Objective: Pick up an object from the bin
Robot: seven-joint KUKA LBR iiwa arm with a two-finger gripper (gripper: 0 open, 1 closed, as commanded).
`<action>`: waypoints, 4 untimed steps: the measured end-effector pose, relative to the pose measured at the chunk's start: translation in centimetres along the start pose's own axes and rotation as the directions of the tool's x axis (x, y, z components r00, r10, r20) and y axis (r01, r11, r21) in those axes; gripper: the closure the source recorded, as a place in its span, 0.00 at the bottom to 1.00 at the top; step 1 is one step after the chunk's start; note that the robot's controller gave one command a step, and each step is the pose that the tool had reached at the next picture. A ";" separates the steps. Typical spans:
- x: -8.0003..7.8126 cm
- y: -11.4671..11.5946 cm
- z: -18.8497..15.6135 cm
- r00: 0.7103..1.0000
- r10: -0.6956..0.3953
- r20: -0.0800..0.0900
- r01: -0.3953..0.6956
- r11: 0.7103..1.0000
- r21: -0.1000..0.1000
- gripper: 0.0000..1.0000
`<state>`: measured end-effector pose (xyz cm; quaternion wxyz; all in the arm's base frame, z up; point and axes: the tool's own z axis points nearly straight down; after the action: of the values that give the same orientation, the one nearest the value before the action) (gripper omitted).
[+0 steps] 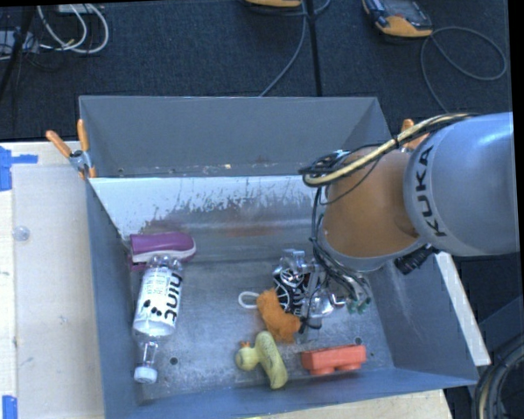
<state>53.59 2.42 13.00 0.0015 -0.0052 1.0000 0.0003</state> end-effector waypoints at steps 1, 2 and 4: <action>-2.2 -2.6 3.3 0.997 0.079 0.012 -0.079 0.997 -0.003 1.00; -2.2 -2.6 3.3 0.997 0.079 0.012 -0.079 0.997 -0.003 1.00; -2.4 -2.6 -8.6 0.997 0.082 0.011 -0.082 0.997 -0.003 1.00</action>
Offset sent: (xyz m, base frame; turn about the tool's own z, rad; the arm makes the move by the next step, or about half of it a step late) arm 0.0000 0.0000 0.0000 0.0000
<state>55.98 -0.16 21.59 0.0070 0.0357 0.9993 0.0019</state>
